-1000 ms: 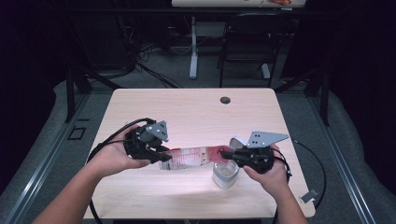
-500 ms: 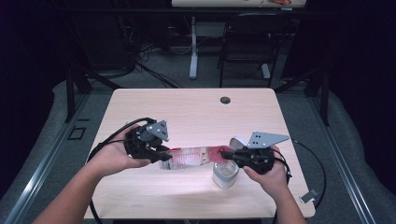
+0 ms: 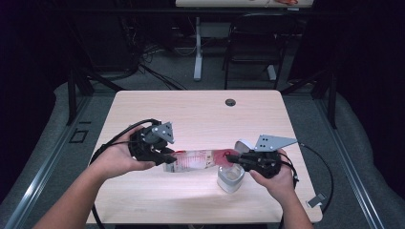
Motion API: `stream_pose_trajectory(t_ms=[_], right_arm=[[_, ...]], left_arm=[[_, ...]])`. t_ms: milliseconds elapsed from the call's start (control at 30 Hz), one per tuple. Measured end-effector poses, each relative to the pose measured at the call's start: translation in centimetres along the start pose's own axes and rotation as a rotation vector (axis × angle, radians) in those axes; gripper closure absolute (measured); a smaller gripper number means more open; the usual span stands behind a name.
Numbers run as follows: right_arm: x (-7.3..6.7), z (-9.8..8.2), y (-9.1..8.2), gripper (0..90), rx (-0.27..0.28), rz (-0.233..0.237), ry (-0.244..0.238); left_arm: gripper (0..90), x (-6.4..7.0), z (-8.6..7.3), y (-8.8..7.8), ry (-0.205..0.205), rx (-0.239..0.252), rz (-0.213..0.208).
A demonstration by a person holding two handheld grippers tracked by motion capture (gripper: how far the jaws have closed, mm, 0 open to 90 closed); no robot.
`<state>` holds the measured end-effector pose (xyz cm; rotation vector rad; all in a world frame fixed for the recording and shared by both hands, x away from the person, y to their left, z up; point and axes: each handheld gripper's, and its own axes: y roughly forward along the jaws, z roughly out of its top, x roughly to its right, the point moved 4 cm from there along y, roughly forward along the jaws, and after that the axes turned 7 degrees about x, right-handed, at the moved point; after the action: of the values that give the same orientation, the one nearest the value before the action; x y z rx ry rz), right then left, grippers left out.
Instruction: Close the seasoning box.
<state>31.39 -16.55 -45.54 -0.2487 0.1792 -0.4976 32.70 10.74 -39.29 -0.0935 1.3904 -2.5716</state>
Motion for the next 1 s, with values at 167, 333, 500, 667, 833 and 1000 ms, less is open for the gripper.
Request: stream_pose_trajectory(t_ms=[167, 333, 500, 667, 833, 1000], right_arm=[[0.1, -0.2, 0.2, 89.5, -0.007, -0.001, 0.001], [0.1, -0.2, 0.3, 89.5, -0.007, 0.002, -0.001], [0.1, -0.3, 0.2, 89.5, -0.007, -0.001, 0.004], [0.2, -0.4, 0.0, 89.4, -0.003, -0.003, 0.009], [0.3, -0.5, -0.1, 89.4, -0.004, -0.003, 0.016], [0.3, -0.6, -0.2, 89.4, -0.008, -0.009, 0.011]], left_arm=[[77.4, 0.0, 0.1, -0.1, -0.002, -0.004, 0.005], [77.8, -0.1, 0.1, -0.1, -0.008, -0.001, 0.003], [78.4, -0.2, 0.2, -0.2, -0.005, 0.003, 0.003], [78.9, -0.2, 0.7, -0.4, 0.008, 0.009, 0.007], [79.3, -0.1, 0.9, -0.5, 0.003, 0.016, 0.007], [79.4, -0.1, 1.2, -0.5, 0.011, 0.013, 0.012]])
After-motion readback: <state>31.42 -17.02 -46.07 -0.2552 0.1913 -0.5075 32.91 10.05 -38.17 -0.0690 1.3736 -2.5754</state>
